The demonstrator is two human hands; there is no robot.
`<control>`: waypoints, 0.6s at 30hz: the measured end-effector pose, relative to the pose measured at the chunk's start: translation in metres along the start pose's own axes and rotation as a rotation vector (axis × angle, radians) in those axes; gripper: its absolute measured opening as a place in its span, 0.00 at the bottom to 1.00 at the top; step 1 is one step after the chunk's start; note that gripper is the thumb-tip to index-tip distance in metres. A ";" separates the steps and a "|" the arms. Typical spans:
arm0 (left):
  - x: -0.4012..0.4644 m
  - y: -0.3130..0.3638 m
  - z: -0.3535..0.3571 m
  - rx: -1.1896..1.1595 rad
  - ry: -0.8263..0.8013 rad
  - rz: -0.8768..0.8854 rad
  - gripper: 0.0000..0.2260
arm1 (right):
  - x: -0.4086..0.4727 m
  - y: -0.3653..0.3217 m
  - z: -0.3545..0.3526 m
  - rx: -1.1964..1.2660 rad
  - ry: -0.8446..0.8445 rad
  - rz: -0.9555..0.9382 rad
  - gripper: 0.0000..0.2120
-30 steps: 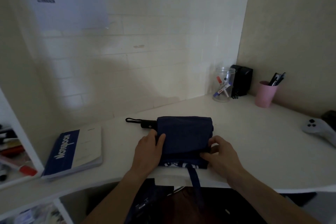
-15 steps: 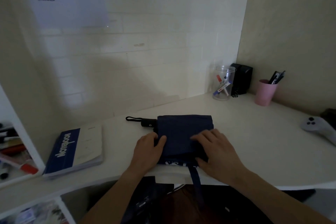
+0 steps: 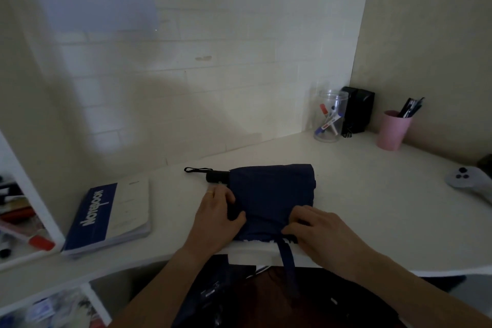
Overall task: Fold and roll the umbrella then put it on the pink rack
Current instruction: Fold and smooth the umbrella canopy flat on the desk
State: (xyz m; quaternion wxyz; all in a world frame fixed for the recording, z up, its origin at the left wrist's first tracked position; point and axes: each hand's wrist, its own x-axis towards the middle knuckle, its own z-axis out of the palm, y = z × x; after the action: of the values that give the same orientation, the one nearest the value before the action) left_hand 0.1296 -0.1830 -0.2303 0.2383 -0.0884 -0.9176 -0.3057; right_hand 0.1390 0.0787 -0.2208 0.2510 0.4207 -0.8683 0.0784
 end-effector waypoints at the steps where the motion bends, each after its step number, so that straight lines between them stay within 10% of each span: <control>1: 0.000 -0.002 0.000 0.042 0.005 0.080 0.14 | -0.002 0.000 -0.003 0.037 -0.032 0.022 0.14; 6: 0.016 -0.002 -0.011 0.368 -0.394 0.597 0.26 | 0.011 0.000 -0.026 0.178 -0.263 0.165 0.12; 11: 0.025 -0.005 -0.014 0.446 -0.567 0.603 0.27 | 0.046 0.008 -0.022 0.302 -0.037 0.317 0.15; 18: 0.027 -0.015 -0.025 0.338 -0.712 0.406 0.23 | 0.011 0.017 0.005 0.086 -0.619 0.278 0.35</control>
State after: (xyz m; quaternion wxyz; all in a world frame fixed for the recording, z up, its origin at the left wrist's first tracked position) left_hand 0.1115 -0.2098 -0.2075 -0.0262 -0.3261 -0.9437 -0.0488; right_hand 0.1185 0.0804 -0.2185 -0.0554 0.3123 -0.9482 0.0171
